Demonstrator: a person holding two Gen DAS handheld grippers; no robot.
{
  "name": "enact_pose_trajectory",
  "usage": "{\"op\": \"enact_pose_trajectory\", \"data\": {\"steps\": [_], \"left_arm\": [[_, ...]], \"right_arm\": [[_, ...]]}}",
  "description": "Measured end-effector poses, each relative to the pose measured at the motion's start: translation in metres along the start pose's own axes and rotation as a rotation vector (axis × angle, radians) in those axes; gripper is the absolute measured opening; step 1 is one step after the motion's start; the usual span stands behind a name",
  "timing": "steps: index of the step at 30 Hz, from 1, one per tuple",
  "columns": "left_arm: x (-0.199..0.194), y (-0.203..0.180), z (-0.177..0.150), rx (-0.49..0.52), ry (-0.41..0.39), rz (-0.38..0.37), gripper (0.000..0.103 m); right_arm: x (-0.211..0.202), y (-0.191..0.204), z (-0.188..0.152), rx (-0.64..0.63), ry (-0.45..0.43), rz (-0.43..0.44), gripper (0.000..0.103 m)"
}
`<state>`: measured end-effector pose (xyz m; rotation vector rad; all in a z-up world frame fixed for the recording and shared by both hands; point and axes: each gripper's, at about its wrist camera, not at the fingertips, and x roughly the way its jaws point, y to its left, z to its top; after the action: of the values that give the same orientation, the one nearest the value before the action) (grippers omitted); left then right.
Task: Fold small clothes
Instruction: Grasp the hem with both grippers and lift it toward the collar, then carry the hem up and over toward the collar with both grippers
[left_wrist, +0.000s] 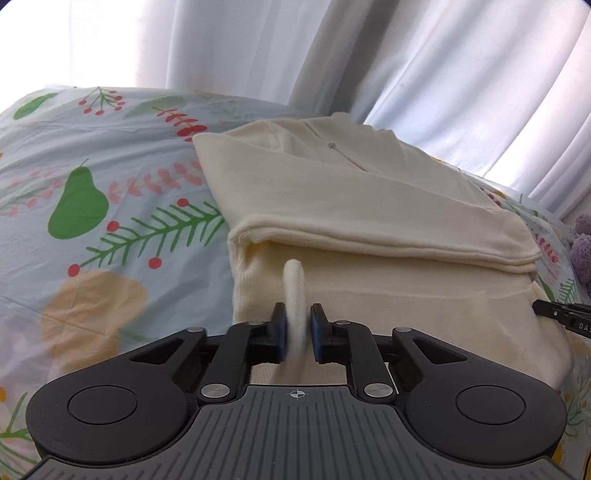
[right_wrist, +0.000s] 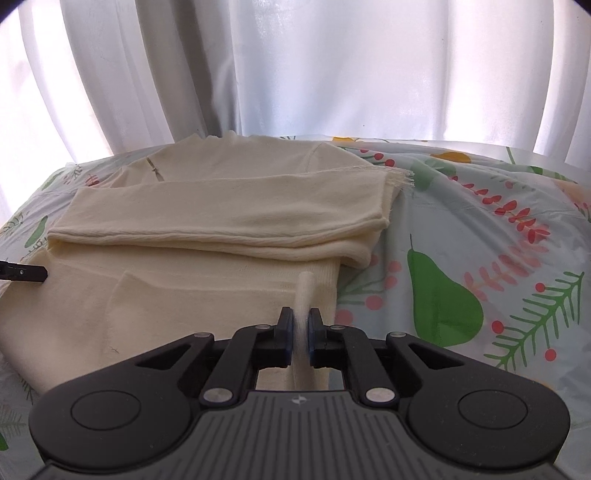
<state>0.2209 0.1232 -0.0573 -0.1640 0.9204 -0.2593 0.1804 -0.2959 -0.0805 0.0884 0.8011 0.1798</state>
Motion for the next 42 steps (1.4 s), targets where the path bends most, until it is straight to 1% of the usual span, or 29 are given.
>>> {"op": "enact_pose_trajectory", "data": {"steps": [1,2,3,4,6,7,9,11,13,14,15,17,19,21,22,24,25,26,27,28,29,31,32,33,34,36,38,40,42], "left_arm": [[-0.002,-0.002,-0.001,0.000,-0.004,0.012,0.009],[-0.007,-0.003,-0.001,-0.006,-0.010,0.021,0.009],[-0.015,-0.004,0.000,-0.016,-0.021,0.005,0.009],[-0.030,-0.005,0.003,-0.027,-0.053,-0.029,0.009],[-0.057,-0.007,0.015,-0.028,-0.127,-0.082,0.009],[-0.068,-0.008,0.024,-0.026,-0.166,-0.094,0.009],[-0.080,-0.009,0.048,-0.032,-0.240,-0.090,0.009],[-0.072,-0.007,0.070,-0.047,-0.281,-0.068,0.009],[-0.047,-0.005,0.089,-0.064,-0.269,-0.046,0.009],[-0.034,-0.004,0.094,-0.077,-0.257,-0.031,0.009],[-0.014,-0.002,0.100,-0.086,-0.227,-0.015,0.009],[0.018,0.001,0.102,-0.103,-0.169,0.011,0.009],[0.043,0.003,0.097,-0.105,-0.114,0.028,0.010],[0.054,0.004,0.090,-0.092,-0.090,0.048,0.011],[0.055,0.003,0.086,-0.079,-0.090,0.044,0.015],[0.054,0.004,0.082,-0.067,-0.098,0.028,0.017],[0.053,0.003,0.081,-0.059,-0.096,0.010,0.017],[0.053,0.002,0.081,-0.050,-0.089,0.009,0.013],[0.052,0.001,0.082,-0.043,-0.083,0.019,0.009],[0.044,-0.002,0.083,-0.036,-0.095,0.019,0.009],[0.031,-0.004,0.087,-0.020,-0.129,0.001,0.009],[0.005,-0.012,0.103,0.017,-0.211,-0.017,0.009],[-0.002,-0.015,0.115,0.028,-0.248,-0.013,0.009],[-0.006,-0.020,0.130,0.037,-0.288,0.000,0.009],[-0.005,-0.022,0.144,0.041,-0.322,0.028,0.009],[0.009,-0.025,0.169,0.034,-0.367,0.087,0.009],[0.032,-0.025,0.186,0.011,-0.376,0.129,0.009],[0.058,-0.026,0.195,-0.009,-0.358,0.163,0.009],[0.084,-0.027,0.198,-0.007,-0.314,0.194,0.010]], "right_arm": [[-0.001,0.001,0.000,-0.005,-0.002,-0.005,0.006],[-0.004,0.003,0.001,-0.012,-0.003,0.008,0.006],[-0.011,0.003,0.002,-0.020,-0.019,0.032,0.005],[-0.021,0.004,0.005,-0.024,-0.050,0.053,0.005],[-0.042,-0.001,0.017,-0.006,-0.118,0.093,0.005],[-0.050,-0.004,0.026,0.010,-0.153,0.106,0.005],[-0.058,-0.009,0.044,0.023,-0.214,0.092,0.005],[-0.052,-0.010,0.062,0.017,-0.252,0.039,0.005],[-0.031,-0.010,0.075,0.014,-0.250,-0.005,0.005],[-0.019,-0.010,0.080,0.016,-0.232,-0.015,0.005],[-0.004,-0.010,0.084,0.016,-0.209,-0.023,0.005],[0.021,-0.009,0.087,0.000,-0.160,-0.029,0.005],[0.042,-0.007,0.084,-0.018,-0.103,-0.048,0.006],[0.053,-0.006,0.082,-0.050,-0.057,-0.067,0.006],[0.055,-0.005,0.080,-0.059,-0.041,-0.069,0.008],[0.055,-0.006,0.076,-0.067,-0.041,-0.060,0.012],[0.054,-0.005,0.075,-0.077,-0.041,-0.056,0.012],[0.056,-0.004,0.074,-0.087,-0.038,-0.050,0.012],[0.056,-0.003,0.074,-0.084,-0.035,-0.050,0.006],[0.053,-0.002,0.076,-0.080,-0.030,-0.036,0.005],[0.044,0.002,0.080,-0.090,-0.058,-0.012,0.005],[0.023,0.008,0.095,-0.126,-0.145,0.025,0.005],[0.017,0.011,0.106,-0.147,-0.187,0.016,0.005],[0.015,0.015,0.117,-0.168,-0.224,-0.009,0.005],[0.018,0.018,0.127,-0.186,-0.252,-0.053,0.005],[0.035,0.020,0.148,-0.182,-0.289,-0.143,0.005],[0.059,0.019,0.162,-0.162,-0.302,-0.214,0.005],[0.085,0.016,0.171,-0.127,-0.284,-0.243,0.005],[0.107,0.016,0.173,-0.109,-0.248,-0.256,0.005]]}}
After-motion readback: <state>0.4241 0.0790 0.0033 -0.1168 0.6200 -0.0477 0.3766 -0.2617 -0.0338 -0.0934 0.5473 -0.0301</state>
